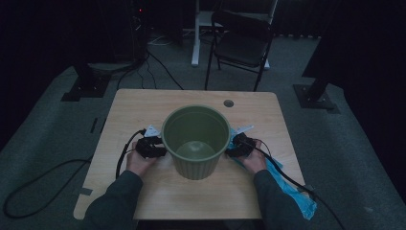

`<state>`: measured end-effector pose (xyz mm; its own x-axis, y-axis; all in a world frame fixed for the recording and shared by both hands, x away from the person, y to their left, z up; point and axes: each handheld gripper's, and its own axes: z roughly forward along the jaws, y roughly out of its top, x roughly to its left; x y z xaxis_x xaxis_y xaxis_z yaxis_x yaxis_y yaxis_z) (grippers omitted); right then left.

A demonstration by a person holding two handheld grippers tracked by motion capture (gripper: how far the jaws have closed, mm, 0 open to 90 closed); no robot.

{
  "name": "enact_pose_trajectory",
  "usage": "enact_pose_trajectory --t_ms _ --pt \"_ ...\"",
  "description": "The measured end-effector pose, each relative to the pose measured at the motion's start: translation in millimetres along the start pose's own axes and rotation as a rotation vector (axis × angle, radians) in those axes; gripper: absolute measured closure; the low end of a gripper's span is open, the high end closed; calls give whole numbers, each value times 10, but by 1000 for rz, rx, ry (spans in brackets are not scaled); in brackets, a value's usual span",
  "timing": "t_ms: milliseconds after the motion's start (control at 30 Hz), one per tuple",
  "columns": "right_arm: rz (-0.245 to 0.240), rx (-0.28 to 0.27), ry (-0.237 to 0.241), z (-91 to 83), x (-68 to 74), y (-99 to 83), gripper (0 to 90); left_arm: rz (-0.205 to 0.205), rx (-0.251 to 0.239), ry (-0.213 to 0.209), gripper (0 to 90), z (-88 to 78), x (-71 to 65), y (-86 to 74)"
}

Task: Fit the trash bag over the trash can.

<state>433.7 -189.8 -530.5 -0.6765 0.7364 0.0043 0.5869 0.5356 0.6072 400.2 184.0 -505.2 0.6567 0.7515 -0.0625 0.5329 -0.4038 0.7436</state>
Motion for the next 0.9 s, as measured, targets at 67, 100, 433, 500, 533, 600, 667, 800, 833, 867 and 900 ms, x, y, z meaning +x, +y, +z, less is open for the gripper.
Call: enact_pose_trajectory --t_ms 67,100,433,500,533,600,667,800,833,867,900 --pt "13 3 -11 -5 -17 4 482 0 0 0 485 0 -1 0" --pt "18 3 -16 -8 -25 5 508 0 0 -1 486 0 0 -1" --pt "75 1 -59 -63 -105 -44 820 -4 2 -4 488 2 3 -2" --pt "122 -11 -38 -91 -164 -95 881 -3 4 -3 490 4 -1 -1" --pt "131 -12 -25 -102 -178 -112 890 -1 4 -3 491 3 -1 -1" --pt "129 -12 -11 -126 -205 -142 895 -2 4 -5 492 4 0 -3" --pt "117 -4 -23 -147 -206 -157 896 -1 4 -6 494 4 1 -3" --pt "112 -13 -26 -219 -211 -155 897 0 3 -5 498 4 -2 -3" --pt "112 -13 -26 -219 -211 -155 897 0 3 -5 500 4 -2 -3" --pt "111 -23 -27 -251 -217 -146 897 0 4 -9 500 5 -7 -3" --pt "116 -49 -28 -327 -224 -131 897 1 3 -12 500 7 -14 -3"
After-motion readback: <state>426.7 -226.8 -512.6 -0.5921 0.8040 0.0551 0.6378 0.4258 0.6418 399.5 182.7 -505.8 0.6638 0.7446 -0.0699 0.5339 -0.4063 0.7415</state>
